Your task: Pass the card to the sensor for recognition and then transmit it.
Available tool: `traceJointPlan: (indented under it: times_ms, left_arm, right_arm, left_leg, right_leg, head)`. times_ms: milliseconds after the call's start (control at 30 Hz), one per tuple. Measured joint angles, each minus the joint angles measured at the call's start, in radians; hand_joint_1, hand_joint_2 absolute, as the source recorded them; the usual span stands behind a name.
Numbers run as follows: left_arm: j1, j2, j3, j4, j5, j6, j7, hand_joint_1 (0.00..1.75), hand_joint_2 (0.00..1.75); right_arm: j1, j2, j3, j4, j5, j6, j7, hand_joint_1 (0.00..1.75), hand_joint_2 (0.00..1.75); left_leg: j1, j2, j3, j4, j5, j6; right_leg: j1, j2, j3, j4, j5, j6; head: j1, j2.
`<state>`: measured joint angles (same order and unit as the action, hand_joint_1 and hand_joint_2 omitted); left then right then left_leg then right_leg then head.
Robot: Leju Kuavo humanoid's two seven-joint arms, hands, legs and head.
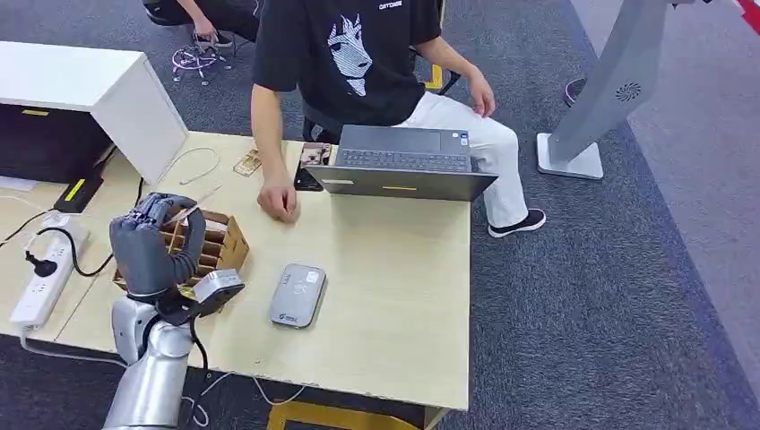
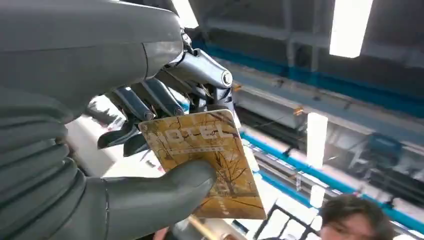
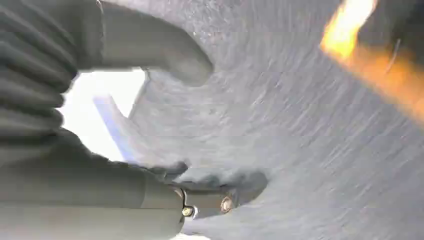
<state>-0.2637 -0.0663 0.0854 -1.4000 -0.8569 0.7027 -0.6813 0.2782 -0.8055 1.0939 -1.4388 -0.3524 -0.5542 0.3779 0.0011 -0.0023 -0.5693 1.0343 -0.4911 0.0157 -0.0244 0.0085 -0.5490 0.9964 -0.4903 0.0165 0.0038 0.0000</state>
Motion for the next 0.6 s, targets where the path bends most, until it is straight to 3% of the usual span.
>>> traceJointPlan:
  times_ms: [67,133,600]
  left_arm:
    - [-0.012,-0.002,0.000,-0.008,-0.012,0.000,-0.006,1.75,1.75]
    - [-0.017,-0.005,0.000,-0.014,-0.011,0.000,-0.012,1.75,1.75]
    - [-0.020,-0.006,0.000,-0.024,-0.013,0.000,-0.011,1.75,1.75]
  right_arm:
    - [0.009,-0.072,-0.060,0.009,-0.001,0.006,-0.023,0.00,1.75]
    - [0.017,-0.099,-0.086,0.011,0.012,-0.002,-0.018,0.00,1.75]
    - [0.031,-0.131,-0.124,-0.002,0.039,-0.046,0.017,0.00,1.75]
  left_leg:
    - [0.000,0.005,0.001,0.001,-0.001,0.001]
    - [0.000,0.005,0.000,0.001,0.000,0.001]
    - [0.000,0.004,0.000,0.001,0.000,0.001]
  right_leg:
    - [0.000,0.006,0.000,-0.003,0.003,0.004]
    - [0.002,0.007,0.000,-0.005,0.005,0.005]
    - [0.001,0.005,0.000,-0.003,0.004,0.005]
  head:
    - [0.005,0.000]
    - [0.010,0.000]
    - [0.006,0.000]
